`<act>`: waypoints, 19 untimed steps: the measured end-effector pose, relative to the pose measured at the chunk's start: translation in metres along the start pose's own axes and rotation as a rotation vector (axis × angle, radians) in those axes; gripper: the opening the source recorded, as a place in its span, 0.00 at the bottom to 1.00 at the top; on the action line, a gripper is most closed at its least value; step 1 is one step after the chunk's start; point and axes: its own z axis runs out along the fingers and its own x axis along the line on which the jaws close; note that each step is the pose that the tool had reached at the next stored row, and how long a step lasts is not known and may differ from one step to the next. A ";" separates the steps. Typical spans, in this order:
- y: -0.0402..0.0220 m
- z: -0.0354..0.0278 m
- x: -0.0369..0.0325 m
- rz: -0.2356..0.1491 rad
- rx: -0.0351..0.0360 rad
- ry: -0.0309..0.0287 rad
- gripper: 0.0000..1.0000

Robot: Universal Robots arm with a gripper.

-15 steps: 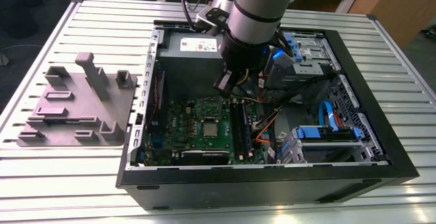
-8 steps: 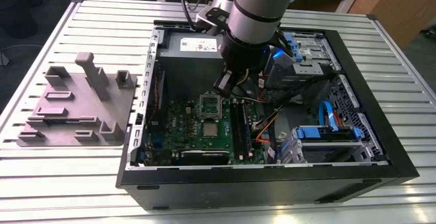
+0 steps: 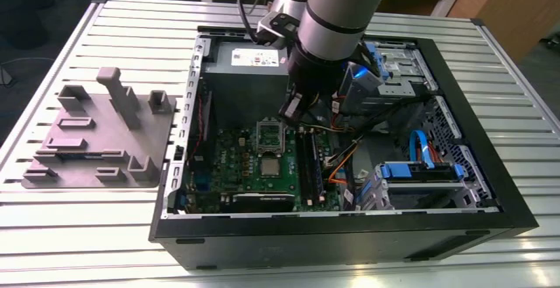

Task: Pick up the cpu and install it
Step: 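Close the cpu cover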

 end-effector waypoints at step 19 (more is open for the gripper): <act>-0.0062 0.0175 -0.0030 0.052 -0.0251 -0.0421 0.10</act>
